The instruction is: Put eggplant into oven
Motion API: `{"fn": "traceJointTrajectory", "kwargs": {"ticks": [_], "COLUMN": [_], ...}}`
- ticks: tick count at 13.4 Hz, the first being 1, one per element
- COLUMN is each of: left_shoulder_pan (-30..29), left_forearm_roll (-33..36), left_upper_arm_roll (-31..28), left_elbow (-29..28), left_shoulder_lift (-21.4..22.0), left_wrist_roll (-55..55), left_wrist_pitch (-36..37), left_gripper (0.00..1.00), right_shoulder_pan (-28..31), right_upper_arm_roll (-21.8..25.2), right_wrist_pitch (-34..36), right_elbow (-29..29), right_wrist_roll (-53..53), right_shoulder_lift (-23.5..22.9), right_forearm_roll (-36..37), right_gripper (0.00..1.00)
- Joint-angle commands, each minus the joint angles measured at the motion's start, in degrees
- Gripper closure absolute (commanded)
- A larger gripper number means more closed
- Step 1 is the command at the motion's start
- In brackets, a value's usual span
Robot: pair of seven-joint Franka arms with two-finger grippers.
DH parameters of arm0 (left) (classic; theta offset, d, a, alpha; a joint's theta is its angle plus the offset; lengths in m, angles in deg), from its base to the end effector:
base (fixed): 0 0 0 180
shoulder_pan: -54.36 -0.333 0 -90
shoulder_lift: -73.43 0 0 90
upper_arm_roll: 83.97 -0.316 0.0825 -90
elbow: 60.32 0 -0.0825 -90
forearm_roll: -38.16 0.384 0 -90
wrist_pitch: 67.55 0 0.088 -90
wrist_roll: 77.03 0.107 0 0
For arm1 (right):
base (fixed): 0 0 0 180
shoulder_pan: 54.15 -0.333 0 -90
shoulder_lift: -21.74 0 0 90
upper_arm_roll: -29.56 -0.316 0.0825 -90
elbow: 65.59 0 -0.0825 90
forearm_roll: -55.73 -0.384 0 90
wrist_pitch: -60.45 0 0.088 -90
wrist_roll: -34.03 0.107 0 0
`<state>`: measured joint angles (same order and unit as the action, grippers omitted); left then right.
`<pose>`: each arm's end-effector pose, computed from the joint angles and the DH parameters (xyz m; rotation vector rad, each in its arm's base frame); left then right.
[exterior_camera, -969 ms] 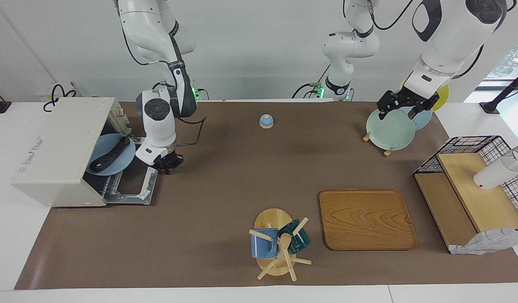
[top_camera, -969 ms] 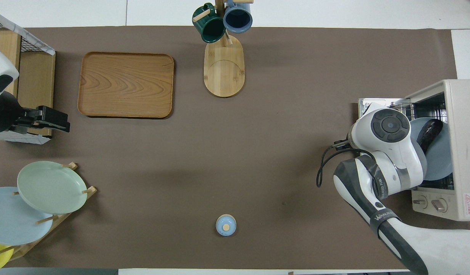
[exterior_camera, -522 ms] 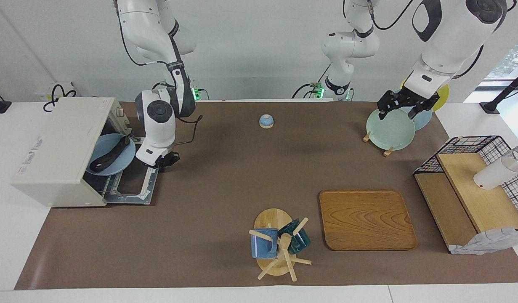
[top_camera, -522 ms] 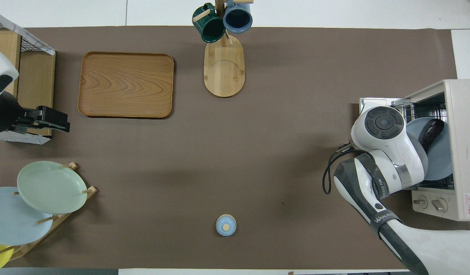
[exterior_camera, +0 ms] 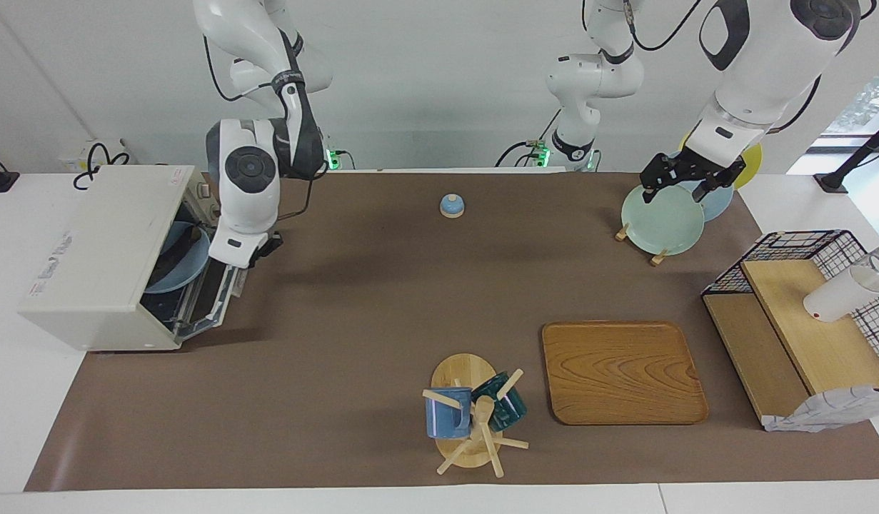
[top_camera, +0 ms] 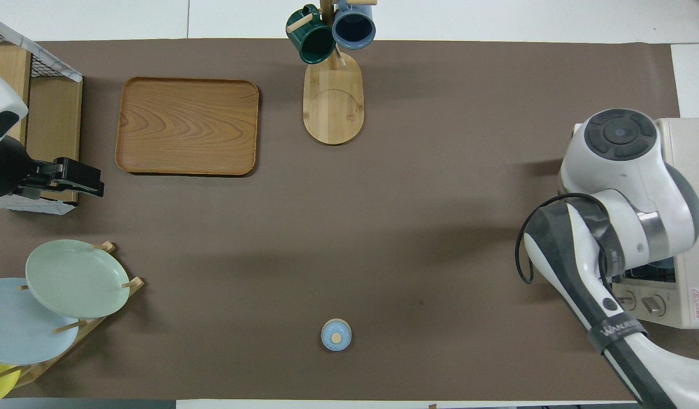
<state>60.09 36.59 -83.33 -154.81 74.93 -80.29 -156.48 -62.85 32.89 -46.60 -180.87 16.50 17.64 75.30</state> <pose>0.5385 -0.0632 0.6005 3.1173 -0.0839 -0.1137 0.5452 0.0259 0.4065 2.7256 0.7484 -0.3514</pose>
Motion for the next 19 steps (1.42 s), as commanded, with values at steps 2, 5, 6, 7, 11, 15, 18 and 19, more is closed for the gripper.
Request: {"fn": "traceJointTrajectory", "kwargs": {"ticks": [2, 5, 6, 7, 11, 15, 18, 19], "left_shoulder_pan": [0.1, 0.1, 0.2, 0.1, 0.1, 0.1, 0.1, 0.1], "left_forearm_roll": [-0.6, -0.6, -0.6, -0.6, -0.6, -0.6, -0.6, -0.6], "left_upper_arm_roll": [-0.3, -0.3, -0.3, -0.3, -0.3, -0.3, -0.3, -0.3], "left_elbow": [-1.7, -1.7, -1.7, -1.7, -1.7, -1.7, -1.7, -1.7], "left_shoulder_lift": [1.7, 1.7, 1.7, 1.7, 1.7, 1.7, 1.7, 1.7], "left_wrist_roll": [0.0, 0.0, 0.0, 0.0, 0.0, 0.1, 0.0, 0.0], "left_wrist_pitch": [-1.1, -1.1, -1.1, -1.1, -1.1, -1.1, -1.0, -1.1], "left_gripper": [0.00, 0.00, 0.00, 0.00, 0.00, 0.00, 0.00, 0.00], "right_shoulder_pan": [6.1, 8.5, 9.0, 8.9, 7.3, 5.1, 7.4, 8.2], "right_upper_arm_roll": [0.6, 0.6, 0.7, 0.8, -0.1, -0.5, 0.1, 0.1], "right_wrist_pitch": [3.1, 7.8, 11.1, 13.7, 15.5, 16.9, 19.2, 18.7], "right_elbow": [0.1, 3.1, 6.3, 8.7, 15.0, 19.0, 17.8, 17.8], "right_wrist_roll": [-8.3, -9.2, -9.1, -9.0, 1.5, 7.4, 7.3, 7.4], "right_shoulder_lift": [3.1, 5.4, 5.6, 5.6, 4.5, 3.1, 3.8, 3.9], "right_forearm_roll": [1.0, -3.5, -6.6, -8.1, -15.1, -18.6, -18.6, -18.7], "right_gripper": [1.00, 0.95, 0.83, 0.78, 0.72, 0.04, 0.00, 0.00]}}
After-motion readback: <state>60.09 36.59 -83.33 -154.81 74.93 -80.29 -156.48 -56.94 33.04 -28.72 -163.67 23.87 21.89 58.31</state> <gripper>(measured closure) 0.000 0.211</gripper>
